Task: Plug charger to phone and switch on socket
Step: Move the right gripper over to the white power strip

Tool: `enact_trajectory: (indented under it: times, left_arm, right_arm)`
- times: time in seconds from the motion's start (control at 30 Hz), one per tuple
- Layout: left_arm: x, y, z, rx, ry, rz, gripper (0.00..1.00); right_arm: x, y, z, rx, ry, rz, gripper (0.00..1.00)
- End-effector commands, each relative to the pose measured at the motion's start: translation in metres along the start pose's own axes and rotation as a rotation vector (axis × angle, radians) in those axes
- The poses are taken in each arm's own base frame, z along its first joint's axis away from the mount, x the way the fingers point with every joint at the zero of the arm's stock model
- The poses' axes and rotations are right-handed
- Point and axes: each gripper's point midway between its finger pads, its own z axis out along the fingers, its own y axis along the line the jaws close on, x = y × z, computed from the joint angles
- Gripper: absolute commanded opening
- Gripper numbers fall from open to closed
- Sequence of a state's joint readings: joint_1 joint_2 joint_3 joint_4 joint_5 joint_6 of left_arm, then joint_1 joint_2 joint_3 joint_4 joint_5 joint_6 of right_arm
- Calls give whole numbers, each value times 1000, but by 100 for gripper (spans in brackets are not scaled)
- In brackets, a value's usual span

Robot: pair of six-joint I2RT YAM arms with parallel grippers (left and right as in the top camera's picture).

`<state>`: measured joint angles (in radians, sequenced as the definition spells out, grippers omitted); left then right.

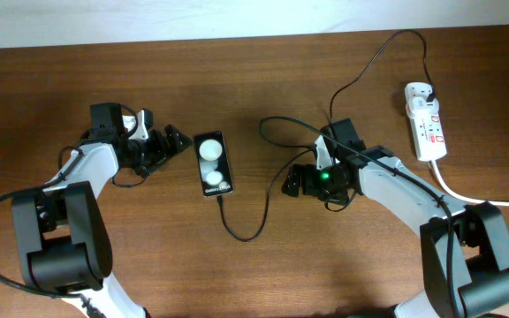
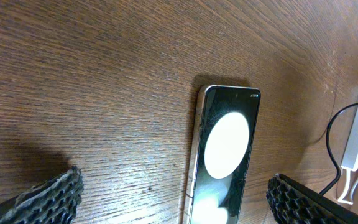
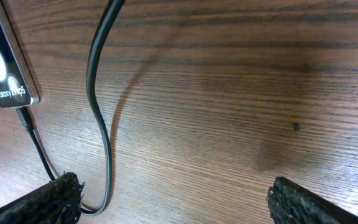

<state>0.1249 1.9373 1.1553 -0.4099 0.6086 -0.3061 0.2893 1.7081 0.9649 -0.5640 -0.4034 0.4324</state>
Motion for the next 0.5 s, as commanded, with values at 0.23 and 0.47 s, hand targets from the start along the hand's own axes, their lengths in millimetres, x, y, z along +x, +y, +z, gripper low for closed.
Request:
enact_trajectory:
  times: [0.23,0.47]
  left_arm:
    - [-1,-4,-8,0,-17,18,99]
    - [-1,-4,-8,0,-17,18,99]
  right_arm:
    - [-1,6,-6,-29,-8,-10,98]
    - [15,18,-43,3,116,56,78]
